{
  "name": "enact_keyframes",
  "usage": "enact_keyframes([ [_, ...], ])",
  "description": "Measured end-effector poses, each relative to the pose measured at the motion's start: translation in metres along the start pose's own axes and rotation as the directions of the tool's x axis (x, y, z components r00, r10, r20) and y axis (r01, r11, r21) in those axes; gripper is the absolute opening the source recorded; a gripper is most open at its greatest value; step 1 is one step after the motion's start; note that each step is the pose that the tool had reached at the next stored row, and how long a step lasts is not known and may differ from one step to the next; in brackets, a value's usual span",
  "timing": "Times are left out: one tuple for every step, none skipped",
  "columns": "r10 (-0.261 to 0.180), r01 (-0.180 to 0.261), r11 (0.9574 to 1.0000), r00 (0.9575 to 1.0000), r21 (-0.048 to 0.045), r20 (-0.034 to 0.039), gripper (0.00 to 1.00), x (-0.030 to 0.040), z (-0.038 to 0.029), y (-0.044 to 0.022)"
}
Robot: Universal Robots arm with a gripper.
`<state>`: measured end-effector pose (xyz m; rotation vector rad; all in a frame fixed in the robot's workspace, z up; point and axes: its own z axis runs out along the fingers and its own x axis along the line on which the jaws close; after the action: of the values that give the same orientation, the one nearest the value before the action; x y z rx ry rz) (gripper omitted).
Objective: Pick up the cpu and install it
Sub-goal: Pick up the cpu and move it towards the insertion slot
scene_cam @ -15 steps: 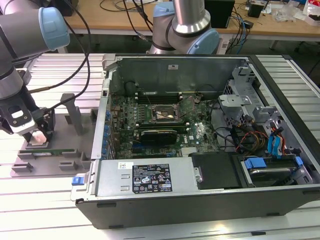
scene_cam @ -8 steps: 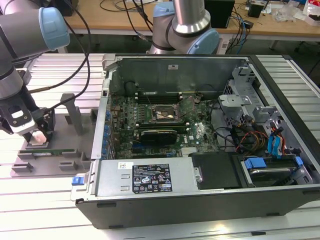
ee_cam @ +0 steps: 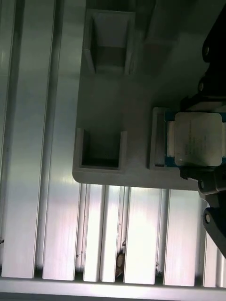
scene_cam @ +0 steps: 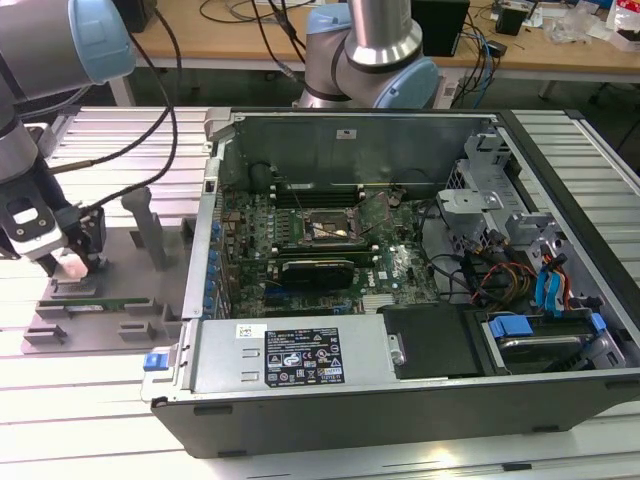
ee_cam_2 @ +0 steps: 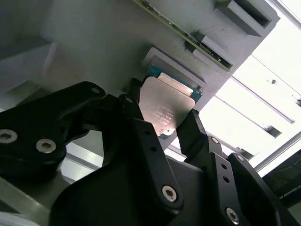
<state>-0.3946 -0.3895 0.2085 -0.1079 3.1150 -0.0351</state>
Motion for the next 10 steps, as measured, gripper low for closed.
enact_keyframes([
  [0.000, 0.000, 1.0000, 1.0000, 0.0000, 0.0000, 0.55, -0.0001, -0.0021, -0.0001],
  [0.000, 0.000, 1.0000, 1.0000, 0.0000, 0.0000, 0.55, -0.0001, -0.0052, -0.0001],
  [0.000, 0.000, 1.0000, 1.0000, 0.0000, -0.0001, 0.55, -0.0002, -0.0067, -0.0002],
  [0.000, 0.000, 1.0000, 1.0000, 0.0000, 0.0000, 0.55, -0.0002, -0.0084, -0.0002],
  [0.000, 0.000, 1.0000, 1.0000, 0.0000, 0.0000, 0.55, -0.0003, -0.0101, -0.0002],
  [0.000, 0.000, 1.0000, 1.0000, 0.0000, -0.0001, 0.55, -0.0003, -0.0114, -0.0003],
  [0.000, 0.000, 1.0000, 1.0000, 0.0001, -0.0001, 0.55, -0.0004, -0.0141, -0.0004],
  [0.000, 0.000, 1.0000, 1.0000, 0.0000, 0.0000, 0.55, -0.0004, -0.0177, -0.0004],
  [0.000, 0.000, 1.0000, 1.0000, 0.0000, -0.0001, 0.55, -0.0005, -0.0200, -0.0005],
  [0.000, 0.000, 1.0000, 1.0000, 0.0000, -0.0001, 0.55, -0.0005, -0.0212, -0.0005],
])
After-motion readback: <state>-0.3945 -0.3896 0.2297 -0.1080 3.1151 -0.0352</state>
